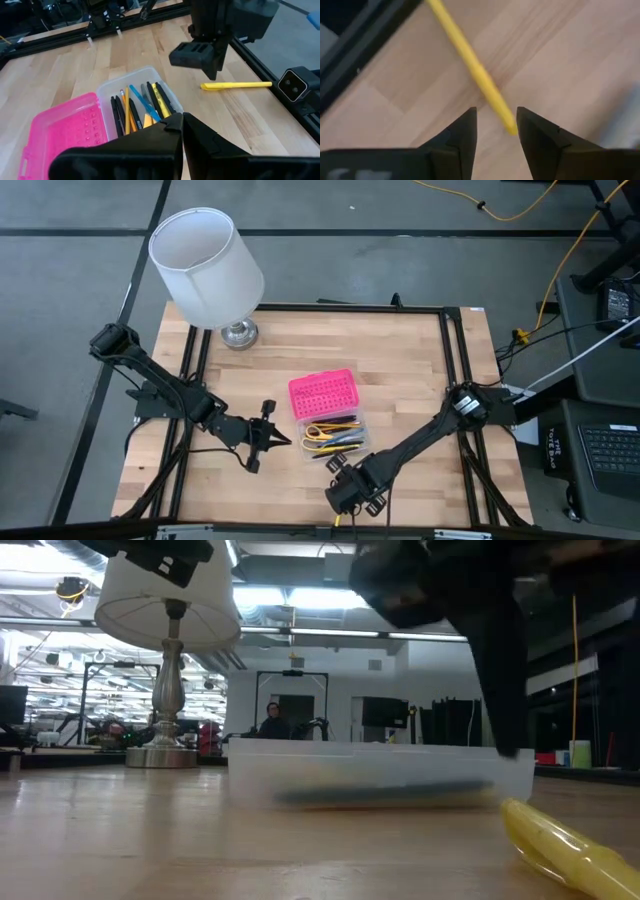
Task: Pick & place school supplies into a supply box
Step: Put the yellow pen into the pink supply box
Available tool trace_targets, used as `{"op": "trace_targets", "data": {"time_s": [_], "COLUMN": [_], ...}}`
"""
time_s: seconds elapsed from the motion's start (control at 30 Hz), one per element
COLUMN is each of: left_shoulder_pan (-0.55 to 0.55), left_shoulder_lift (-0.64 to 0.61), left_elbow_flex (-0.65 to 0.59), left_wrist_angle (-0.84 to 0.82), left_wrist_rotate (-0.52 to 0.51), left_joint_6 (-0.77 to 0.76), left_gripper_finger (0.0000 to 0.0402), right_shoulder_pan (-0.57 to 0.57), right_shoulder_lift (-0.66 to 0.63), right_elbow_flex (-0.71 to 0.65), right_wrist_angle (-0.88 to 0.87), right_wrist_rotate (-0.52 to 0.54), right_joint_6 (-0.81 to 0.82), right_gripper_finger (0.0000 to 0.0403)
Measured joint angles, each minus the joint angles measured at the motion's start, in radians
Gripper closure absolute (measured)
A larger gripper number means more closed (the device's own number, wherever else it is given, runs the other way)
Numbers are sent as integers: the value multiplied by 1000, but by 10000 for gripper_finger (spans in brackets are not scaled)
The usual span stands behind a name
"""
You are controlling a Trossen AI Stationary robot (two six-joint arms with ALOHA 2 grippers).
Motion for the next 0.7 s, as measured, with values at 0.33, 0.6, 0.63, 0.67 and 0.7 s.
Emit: {"op": "trace_targets", "data": {"time_s": [0.33, 0.6, 0.63, 0.67, 0.7], "left_shoulder_pan": [0, 0, 0, 0, 0], "left_shoulder_lift": [0, 0, 0, 0, 0], "left_elbow_flex": [0, 0, 0, 0, 0], "left_wrist_angle": [0, 0, 0, 0, 0], "left_wrist_rotate": [-1, -1, -1, -1, -1], "left_joint_6": [0, -1, -3, -3, -3], "left_gripper_finger": [396, 396, 396, 396, 396], "right_shoulder_pan": [-1, -1, -1, -1, -2], "right_shoulder_lift": [0, 0, 0, 0, 0], "right_elbow_flex": [-109, -155, -157, -158, -158], "right_wrist_angle": [173, 224, 224, 223, 222], "right_wrist_rotate": [-22, -46, -46, -46, -46], "right_joint_6": [-28, -25, -26, -26, -26], "right_gripper_finger": [259, 260, 260, 260, 260]}}
